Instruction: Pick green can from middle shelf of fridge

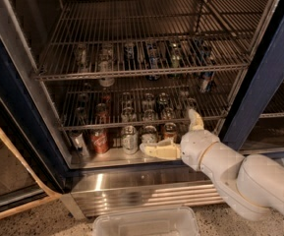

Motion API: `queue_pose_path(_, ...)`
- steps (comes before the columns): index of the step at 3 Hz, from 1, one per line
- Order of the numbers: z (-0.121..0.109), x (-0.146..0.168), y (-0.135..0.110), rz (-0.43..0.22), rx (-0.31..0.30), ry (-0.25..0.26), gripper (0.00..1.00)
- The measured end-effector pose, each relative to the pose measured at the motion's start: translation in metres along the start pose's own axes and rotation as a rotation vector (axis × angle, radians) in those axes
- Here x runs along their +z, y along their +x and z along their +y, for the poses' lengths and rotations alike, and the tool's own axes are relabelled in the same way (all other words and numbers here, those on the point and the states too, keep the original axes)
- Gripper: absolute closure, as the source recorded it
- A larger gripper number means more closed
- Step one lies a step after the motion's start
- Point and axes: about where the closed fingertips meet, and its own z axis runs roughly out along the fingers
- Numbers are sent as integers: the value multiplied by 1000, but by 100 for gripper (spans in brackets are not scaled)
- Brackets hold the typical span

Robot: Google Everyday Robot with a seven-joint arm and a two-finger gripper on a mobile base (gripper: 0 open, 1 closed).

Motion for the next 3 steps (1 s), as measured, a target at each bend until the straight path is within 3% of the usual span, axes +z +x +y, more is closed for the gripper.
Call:
queue_pose_path(1, -5, 8, -7, -54, 34, 40, 0)
queue_pose_path(3, -12, 21, -14, -78, 10, 54, 0)
